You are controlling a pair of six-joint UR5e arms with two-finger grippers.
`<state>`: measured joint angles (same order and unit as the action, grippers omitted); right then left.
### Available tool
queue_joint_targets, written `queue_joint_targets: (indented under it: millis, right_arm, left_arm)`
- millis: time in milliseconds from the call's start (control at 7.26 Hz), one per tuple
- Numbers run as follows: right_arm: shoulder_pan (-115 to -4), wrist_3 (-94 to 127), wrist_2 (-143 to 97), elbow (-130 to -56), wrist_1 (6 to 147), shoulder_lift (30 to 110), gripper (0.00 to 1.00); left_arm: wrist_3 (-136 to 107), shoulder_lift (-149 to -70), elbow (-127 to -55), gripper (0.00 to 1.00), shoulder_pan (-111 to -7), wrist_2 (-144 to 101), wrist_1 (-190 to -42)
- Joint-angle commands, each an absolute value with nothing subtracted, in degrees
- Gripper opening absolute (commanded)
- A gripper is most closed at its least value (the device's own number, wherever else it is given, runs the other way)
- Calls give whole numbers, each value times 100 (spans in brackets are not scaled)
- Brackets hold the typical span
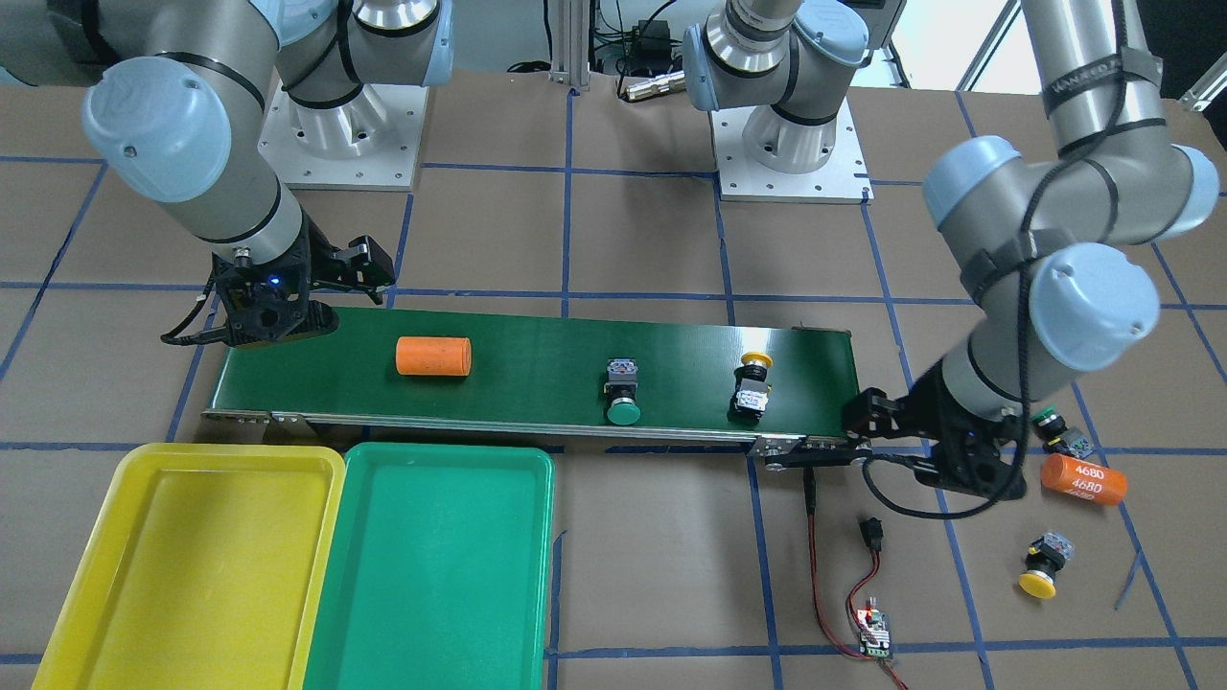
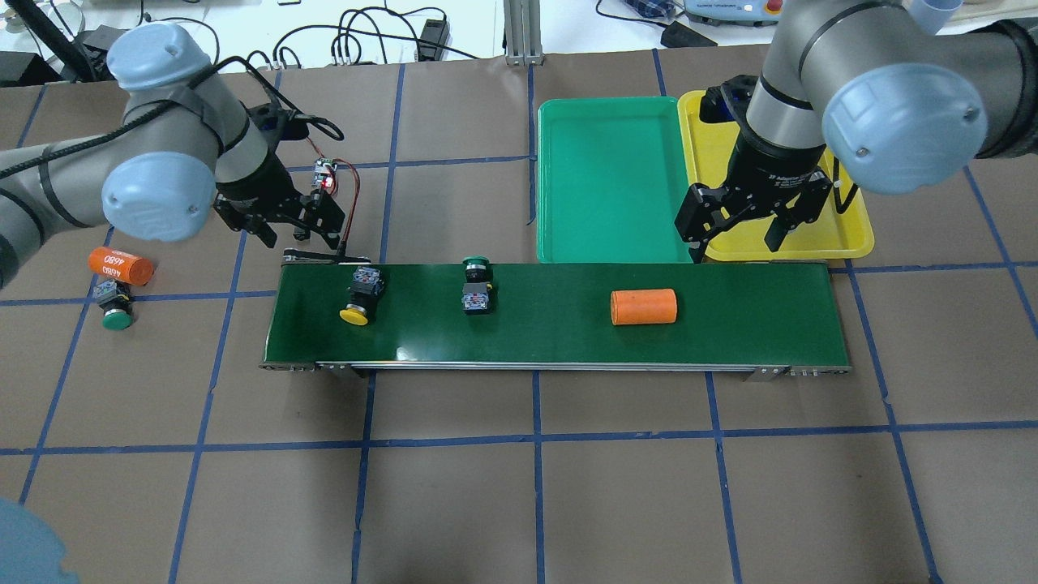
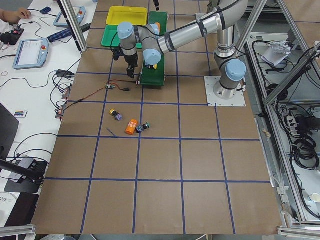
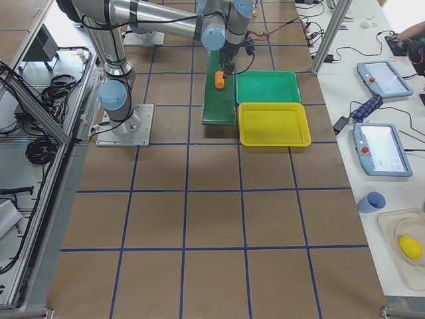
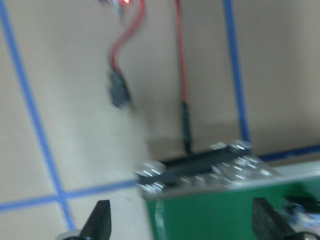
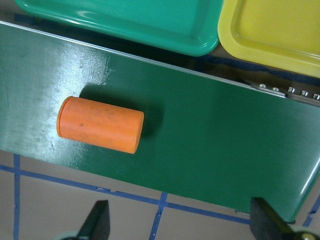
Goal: Sort buttons by color to trays
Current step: 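Grasp another yellow button with left while right lowers near the belt end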
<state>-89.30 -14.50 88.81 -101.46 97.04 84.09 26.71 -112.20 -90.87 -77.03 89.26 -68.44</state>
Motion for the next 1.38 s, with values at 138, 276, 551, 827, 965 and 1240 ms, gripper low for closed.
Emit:
queue_joint_targets:
  millis: [138, 276, 551, 827, 965, 1240]
  right_arm:
    - [-8938, -1626, 8965, -10836, 10397, 8648, 100]
    - [-8947, -1574, 8965, -10863, 10389, 8640, 100]
    - [-8965, -1103, 8956, -10855, 10397, 8640, 100]
    - [-8982, -309, 8930, -10776, 10415, 8666, 100]
    - [-8982, -299, 8930, -10767, 10424, 8649, 100]
    - [-8982, -281, 8956, -10775, 10415, 8605, 100]
  left_arm:
    - [5066, -12644, -7491, 100, -6867, 9027, -6785]
    - [5393, -12821, -7375, 100, -6673, 9026, -6776]
    - [5598, -13191, -7313, 100, -6601, 9026, -6297]
    - [5774, -13280, -7487, 100, -6470, 9018, -6284]
    - [5783, -13324, -7523, 100, -6338, 9026, -6293]
    - [5766, -13403, -7680, 100, -6258, 9026, -6337]
